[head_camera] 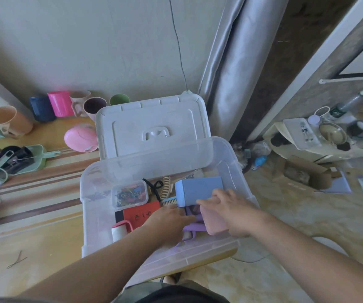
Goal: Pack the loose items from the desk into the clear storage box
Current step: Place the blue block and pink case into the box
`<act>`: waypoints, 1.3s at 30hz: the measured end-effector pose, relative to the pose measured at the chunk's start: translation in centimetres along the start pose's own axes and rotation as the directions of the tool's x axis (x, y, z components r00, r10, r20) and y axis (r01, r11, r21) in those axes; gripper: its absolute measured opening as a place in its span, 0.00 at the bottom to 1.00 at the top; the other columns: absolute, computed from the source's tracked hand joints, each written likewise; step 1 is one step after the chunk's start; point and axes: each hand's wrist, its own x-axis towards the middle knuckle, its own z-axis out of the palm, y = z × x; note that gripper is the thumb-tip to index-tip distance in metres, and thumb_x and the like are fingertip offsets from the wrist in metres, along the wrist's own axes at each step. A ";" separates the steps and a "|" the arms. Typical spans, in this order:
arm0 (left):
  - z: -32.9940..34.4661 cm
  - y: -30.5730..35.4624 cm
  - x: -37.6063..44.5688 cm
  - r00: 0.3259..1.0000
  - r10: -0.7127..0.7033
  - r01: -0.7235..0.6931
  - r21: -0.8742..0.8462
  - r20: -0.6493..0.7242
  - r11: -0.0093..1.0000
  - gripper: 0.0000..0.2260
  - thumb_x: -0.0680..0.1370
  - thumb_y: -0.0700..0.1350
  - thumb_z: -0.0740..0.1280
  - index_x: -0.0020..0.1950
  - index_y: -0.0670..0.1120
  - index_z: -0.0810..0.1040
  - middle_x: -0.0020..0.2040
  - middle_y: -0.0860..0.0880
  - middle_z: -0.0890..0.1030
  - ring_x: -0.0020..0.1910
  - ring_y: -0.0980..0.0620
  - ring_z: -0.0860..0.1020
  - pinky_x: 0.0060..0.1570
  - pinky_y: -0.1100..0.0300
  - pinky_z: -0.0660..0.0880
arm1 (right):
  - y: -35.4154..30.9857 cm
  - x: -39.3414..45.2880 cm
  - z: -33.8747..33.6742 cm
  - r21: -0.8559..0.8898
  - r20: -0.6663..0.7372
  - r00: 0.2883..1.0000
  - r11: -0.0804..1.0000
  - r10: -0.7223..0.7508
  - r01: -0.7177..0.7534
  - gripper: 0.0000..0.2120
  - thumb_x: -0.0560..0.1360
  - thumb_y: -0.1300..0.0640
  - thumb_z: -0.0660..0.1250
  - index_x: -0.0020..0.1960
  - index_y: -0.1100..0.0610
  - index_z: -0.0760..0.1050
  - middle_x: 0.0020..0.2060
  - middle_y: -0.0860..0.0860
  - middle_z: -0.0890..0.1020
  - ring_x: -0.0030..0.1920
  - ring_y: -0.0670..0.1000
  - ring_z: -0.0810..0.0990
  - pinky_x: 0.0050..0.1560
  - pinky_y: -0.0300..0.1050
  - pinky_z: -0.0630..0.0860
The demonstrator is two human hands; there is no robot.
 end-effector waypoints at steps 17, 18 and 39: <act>1.0 -1.5 0.4 0.980 -0.159 0.172 0.116 -0.116 0.978 0.35 0.74 0.63 0.67 0.78 0.56 0.60 0.71 0.46 0.69 0.70 0.42 0.67 0.70 0.45 0.65 | -0.3 4.1 2.6 -0.119 0.013 0.997 0.990 0.073 -0.071 0.48 0.67 0.57 0.80 0.77 0.38 0.57 0.67 0.53 0.66 0.67 0.63 0.69 0.65 0.58 0.70; 1.0 -1.5 -0.1 0.974 -0.163 0.180 0.096 -0.158 0.979 0.34 0.74 0.63 0.67 0.78 0.56 0.61 0.70 0.46 0.70 0.69 0.42 0.68 0.70 0.46 0.66 | -0.3 4.3 2.8 -0.134 0.015 0.997 0.989 0.070 -0.067 0.46 0.69 0.56 0.79 0.78 0.38 0.57 0.68 0.53 0.67 0.68 0.63 0.68 0.67 0.58 0.67; 2.7 -19.1 -26.3 0.404 -0.778 0.620 -0.482 -0.481 0.620 0.24 0.70 0.57 0.74 0.66 0.57 0.77 0.66 0.48 0.71 0.65 0.41 0.69 0.62 0.41 0.74 | -28.3 14.1 -11.0 0.008 -0.686 0.571 0.781 -0.450 0.624 0.30 0.70 0.52 0.73 0.71 0.53 0.73 0.65 0.55 0.74 0.63 0.61 0.72 0.59 0.59 0.77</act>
